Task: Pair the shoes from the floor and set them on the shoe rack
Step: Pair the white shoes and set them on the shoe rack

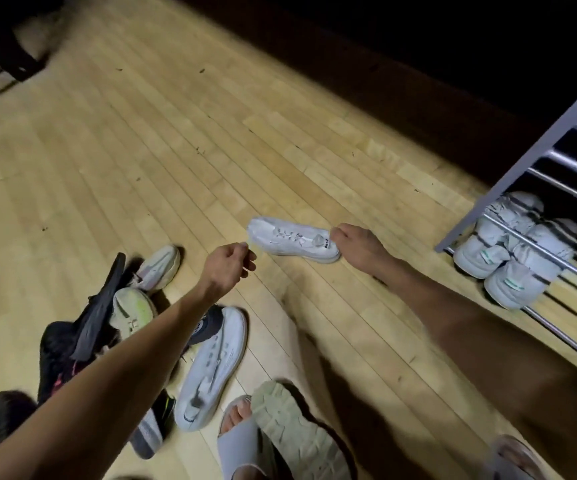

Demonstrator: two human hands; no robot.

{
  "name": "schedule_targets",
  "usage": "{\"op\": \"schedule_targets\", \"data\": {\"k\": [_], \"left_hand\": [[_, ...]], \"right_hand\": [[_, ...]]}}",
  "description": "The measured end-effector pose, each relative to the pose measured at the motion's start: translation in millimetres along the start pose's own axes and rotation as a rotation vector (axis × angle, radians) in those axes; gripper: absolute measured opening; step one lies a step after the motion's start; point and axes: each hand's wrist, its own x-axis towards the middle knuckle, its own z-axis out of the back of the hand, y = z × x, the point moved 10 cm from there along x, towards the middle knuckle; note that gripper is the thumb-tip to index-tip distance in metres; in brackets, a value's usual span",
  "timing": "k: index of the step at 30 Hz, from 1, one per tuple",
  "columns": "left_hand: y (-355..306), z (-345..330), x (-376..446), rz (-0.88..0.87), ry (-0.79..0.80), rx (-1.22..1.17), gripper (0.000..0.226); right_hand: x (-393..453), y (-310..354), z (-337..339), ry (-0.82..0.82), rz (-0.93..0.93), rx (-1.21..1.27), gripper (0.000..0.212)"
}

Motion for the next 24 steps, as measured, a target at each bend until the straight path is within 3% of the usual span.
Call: {"op": "schedule_targets", "data": {"k": [7,17,20,24], "left_hand": [[50,-8,23,0.087,0.07,0.105,0.039],[105,-18,29,0.161,0.071,0.092,0.037],[123,-23,30,0.19,0.076,0.09,0.036],[124,-36,33,0.184,0.101,0.051,0.037]], "right_hand": [[17,-40,-26,-0.004,-0.072,-0.087,0.034],[48,-55,-56,-0.009,0.003,-0.169,0.045],[49,-45,-65,-0.036,0.083,-0.305,0.052],[54,-30,-89,0.044,0.122,-0.598,0.068]]}}
